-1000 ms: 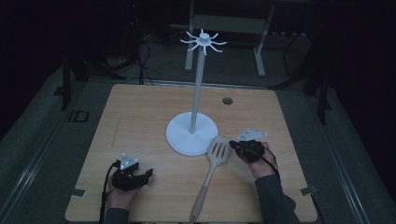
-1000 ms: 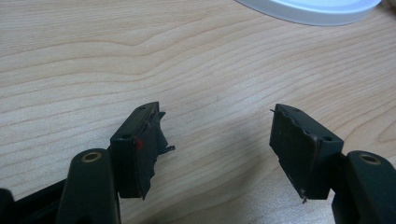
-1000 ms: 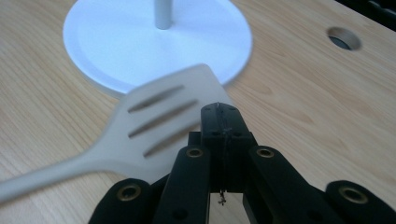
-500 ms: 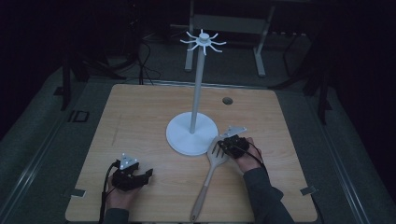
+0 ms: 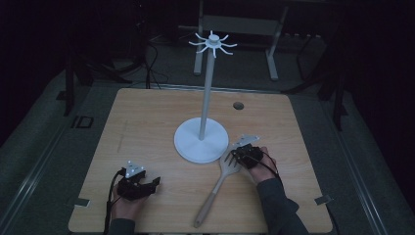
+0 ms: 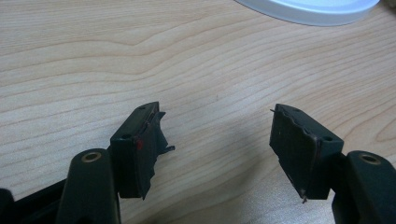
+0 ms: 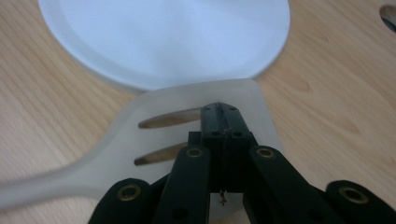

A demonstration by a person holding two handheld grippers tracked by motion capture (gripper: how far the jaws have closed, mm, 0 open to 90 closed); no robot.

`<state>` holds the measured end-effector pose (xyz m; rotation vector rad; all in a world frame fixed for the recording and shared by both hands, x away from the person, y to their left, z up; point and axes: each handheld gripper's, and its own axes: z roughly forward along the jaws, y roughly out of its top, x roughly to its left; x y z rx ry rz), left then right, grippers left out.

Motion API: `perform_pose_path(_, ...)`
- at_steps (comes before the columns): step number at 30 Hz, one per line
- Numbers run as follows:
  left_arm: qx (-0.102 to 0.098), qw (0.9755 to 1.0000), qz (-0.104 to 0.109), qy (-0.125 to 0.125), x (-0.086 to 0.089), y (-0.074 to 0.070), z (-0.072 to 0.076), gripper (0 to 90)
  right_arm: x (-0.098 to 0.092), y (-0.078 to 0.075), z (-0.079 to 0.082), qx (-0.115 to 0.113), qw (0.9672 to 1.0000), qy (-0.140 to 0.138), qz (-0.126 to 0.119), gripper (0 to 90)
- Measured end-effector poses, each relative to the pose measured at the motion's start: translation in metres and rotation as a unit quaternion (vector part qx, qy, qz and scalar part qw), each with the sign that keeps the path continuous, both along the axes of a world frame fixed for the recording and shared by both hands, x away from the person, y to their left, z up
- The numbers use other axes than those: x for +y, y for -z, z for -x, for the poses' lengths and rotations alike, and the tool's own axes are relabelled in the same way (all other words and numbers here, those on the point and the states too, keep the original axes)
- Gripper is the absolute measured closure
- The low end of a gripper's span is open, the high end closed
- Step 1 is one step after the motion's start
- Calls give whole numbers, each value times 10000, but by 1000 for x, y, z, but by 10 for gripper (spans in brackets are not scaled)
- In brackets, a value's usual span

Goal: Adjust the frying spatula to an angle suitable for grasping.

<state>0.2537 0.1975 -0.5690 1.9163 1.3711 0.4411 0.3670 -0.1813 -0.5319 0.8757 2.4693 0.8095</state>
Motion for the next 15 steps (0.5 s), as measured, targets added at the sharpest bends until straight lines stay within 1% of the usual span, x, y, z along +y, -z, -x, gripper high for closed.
perform_pose_path(7, -10, 10000, -3, -5, 0, 0, 0, 344, -17, 6, 17, 85, 9997, 142, 159, 900)
perform_pose_path(8, -10, 10000, -3, -5, 0, 0, 0, 344, -17, 6, 17, 85, 9997, 142, 159, 900)
perform_pose_path(9, -12, 10000, 2, -6, 0, 0, 0, 344, -19, 7, 20, 85, 9997, 151, 200, 900)
perform_pose_path(10, -11, 10000, 4, -5, 0, 0, 0, 344, -23, 8, 30, 97, 9991, 153, 382, 899)
perform_pose_path(11, -12, 10000, 6, -6, 0, 0, 0, 344, -24, 9, 34, 92, 9989, 143, 446, 900)
perform_pose_path(12, -12, 10000, 5, -6, 0, 0, 0, 344, -26, 10, 39, 113, 9986, 134, 492, 900)
perform_pose_path(15, -10, 10000, 4, -7, 0, 0, 0, 344, -32, 10, 53, 204, 9986, 77, 480, 899)
